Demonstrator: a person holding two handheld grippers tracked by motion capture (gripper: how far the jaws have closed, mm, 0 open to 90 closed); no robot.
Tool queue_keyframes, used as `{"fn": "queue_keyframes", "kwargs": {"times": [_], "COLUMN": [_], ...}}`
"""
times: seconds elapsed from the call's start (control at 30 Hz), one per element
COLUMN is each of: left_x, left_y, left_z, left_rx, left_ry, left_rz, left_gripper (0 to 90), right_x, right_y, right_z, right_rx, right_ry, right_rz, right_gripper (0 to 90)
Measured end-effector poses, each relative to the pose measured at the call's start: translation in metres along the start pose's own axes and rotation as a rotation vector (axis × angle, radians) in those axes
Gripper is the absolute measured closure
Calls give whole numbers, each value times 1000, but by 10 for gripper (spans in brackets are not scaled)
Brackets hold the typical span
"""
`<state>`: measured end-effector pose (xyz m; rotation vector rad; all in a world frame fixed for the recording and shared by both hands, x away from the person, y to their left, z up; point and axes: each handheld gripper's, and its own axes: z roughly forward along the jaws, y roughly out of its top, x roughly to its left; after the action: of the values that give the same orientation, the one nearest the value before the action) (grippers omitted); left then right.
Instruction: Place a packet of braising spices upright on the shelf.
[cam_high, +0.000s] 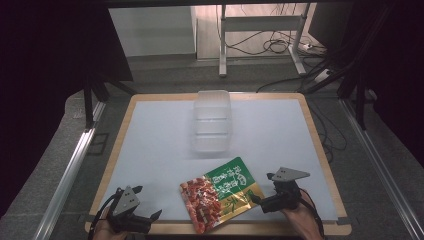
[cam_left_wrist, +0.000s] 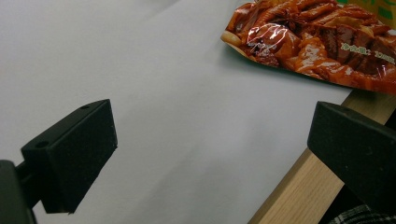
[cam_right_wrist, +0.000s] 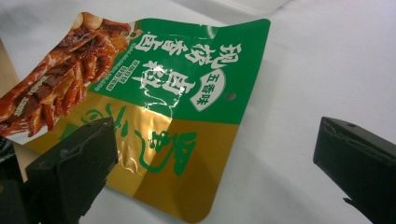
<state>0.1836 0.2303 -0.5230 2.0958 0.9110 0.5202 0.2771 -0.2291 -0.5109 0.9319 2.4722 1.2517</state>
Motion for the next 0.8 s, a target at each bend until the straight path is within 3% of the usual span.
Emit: {"fn": "queue_keyframes", "kwargs": {"times": [0.5,0.8], "left_x": [-1,-2], "left_y": [0,0], "left_z": [1,1], "left_rx": [8,11], "left_ry": [-2,2], "left_rz": [13,18], "left_gripper": [14,14], "right_x": [3,1], "right_y": [9,15], "right_z": [27,43], "right_rx": [61,101], "right_ry": [64,97], "right_rz": [4,67], "right_gripper": [1,29]}}
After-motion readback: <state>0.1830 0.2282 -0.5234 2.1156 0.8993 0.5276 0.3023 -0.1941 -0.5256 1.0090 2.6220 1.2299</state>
